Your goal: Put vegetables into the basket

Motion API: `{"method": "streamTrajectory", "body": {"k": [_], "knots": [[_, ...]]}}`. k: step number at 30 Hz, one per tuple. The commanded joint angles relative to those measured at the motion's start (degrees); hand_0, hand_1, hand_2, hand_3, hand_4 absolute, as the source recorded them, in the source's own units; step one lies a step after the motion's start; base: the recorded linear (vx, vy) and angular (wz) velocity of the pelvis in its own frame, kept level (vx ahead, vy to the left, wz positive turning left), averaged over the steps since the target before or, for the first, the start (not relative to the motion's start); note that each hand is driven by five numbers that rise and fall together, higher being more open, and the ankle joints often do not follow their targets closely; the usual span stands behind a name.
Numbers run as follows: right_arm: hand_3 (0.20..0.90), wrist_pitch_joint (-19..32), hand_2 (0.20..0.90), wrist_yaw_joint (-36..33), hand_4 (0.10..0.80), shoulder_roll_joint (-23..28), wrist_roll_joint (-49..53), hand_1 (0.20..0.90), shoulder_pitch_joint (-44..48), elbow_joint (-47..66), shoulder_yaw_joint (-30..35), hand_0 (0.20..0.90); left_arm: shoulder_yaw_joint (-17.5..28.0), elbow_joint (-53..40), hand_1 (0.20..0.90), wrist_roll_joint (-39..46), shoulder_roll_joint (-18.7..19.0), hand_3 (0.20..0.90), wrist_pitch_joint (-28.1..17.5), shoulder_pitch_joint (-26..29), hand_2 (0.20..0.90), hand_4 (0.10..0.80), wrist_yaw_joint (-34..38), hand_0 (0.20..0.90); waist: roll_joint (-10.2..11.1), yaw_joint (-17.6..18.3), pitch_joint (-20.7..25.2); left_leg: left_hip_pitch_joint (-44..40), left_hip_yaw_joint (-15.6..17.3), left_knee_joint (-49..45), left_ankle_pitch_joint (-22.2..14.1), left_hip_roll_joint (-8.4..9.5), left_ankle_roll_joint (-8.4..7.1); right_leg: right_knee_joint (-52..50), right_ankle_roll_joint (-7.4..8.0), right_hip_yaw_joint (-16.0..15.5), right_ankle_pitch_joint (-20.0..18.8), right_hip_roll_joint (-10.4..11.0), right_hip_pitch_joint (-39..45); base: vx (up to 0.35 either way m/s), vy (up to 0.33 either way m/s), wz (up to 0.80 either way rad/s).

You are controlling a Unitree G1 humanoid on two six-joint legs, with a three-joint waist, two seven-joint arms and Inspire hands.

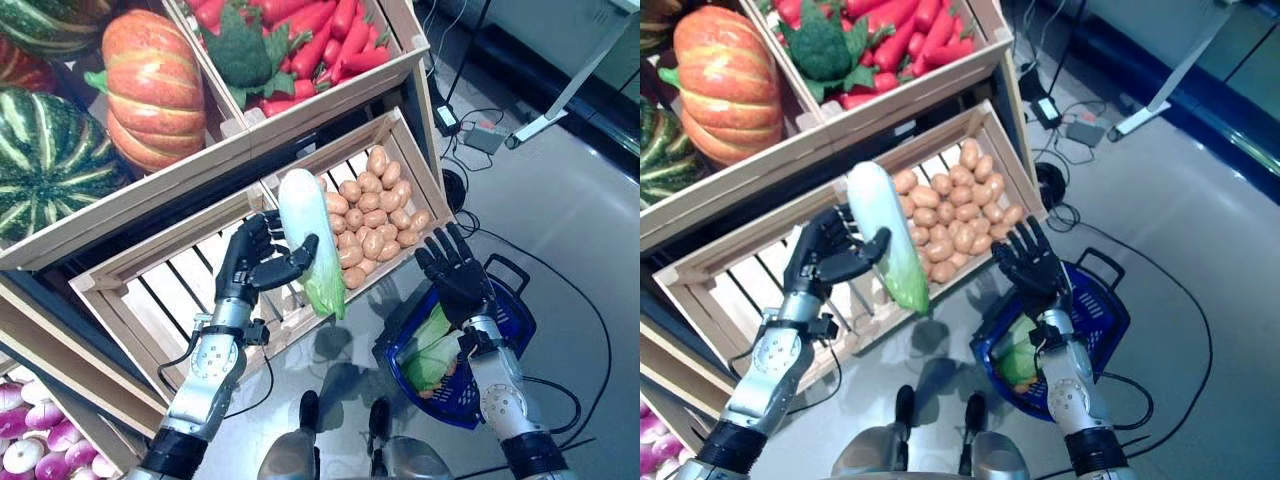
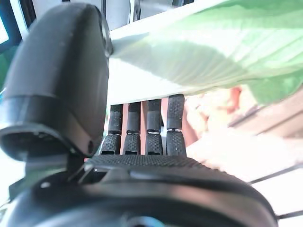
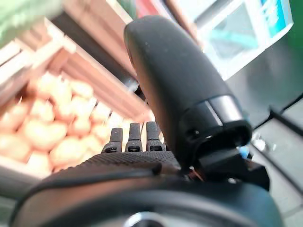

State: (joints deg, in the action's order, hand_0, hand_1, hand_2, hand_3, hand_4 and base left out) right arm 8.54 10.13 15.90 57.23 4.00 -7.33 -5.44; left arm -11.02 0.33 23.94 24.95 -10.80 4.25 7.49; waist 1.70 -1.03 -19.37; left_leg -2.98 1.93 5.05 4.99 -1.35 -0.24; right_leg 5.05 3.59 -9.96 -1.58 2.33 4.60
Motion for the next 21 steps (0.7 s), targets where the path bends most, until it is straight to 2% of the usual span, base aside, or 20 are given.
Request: {"method": "streamTrajectory", "body": {"k": [1,8,14,21], "knots": [[0.900,1.64,0.900,9.32,0.800,3.57,3.46,0.900,-1.35,8.17,-1.82,0.900,-0.55,-3.60,0.300,2.12,-0.58,0.300,-3.53,1.52,0.300,0.400,-2.93,0.300,0.17,0.00,11.10,0.05,-0.06,-1.29,-5.50,1.47,-2.06,-0.26,3.45,-0.55,-1.57,3.35,-0.45,0.080,-0.005,-0.03],[0.900,-2.40,0.900,17.25,0.800,6.17,2.70,0.900,1.60,11.59,-4.91,0.900,-2.01,-3.26,0.300,3.53,0.40,0.300,-1.09,3.66,0.300,0.400,-6.50,0.300,0.19,-0.71,12.02,-1.80,0.16,-1.42,-6.74,1.74,-1.71,-0.47,3.81,-0.87,-0.79,3.83,1.12,0.066,-0.009,0.00],[0.900,-8.45,0.900,18.10,0.800,6.87,1.61,0.900,2.77,10.02,-7.64,0.900,-1.99,-3.63,0.300,4.30,0.83,0.300,-0.79,4.82,0.300,0.400,-6.59,0.300,0.36,-1.29,12.50,-2.55,0.15,-1.81,-7.41,1.78,-1.59,-0.70,3.92,-1.24,-0.25,4.22,2.06,0.041,-0.007,0.01],[0.900,-11.87,0.900,18.25,0.800,7.85,-0.38,0.900,1.47,8.43,-10.05,0.900,-1.78,-5.45,0.300,6.31,1.43,0.300,-2.38,3.63,0.300,0.400,-8.33,0.300,0.66,-1.76,12.94,-3.18,-0.12,-1.78,-7.70,1.71,-1.54,-0.74,3.93,-1.35,0.03,4.44,2.69,0.013,-0.001,0.00]]}}
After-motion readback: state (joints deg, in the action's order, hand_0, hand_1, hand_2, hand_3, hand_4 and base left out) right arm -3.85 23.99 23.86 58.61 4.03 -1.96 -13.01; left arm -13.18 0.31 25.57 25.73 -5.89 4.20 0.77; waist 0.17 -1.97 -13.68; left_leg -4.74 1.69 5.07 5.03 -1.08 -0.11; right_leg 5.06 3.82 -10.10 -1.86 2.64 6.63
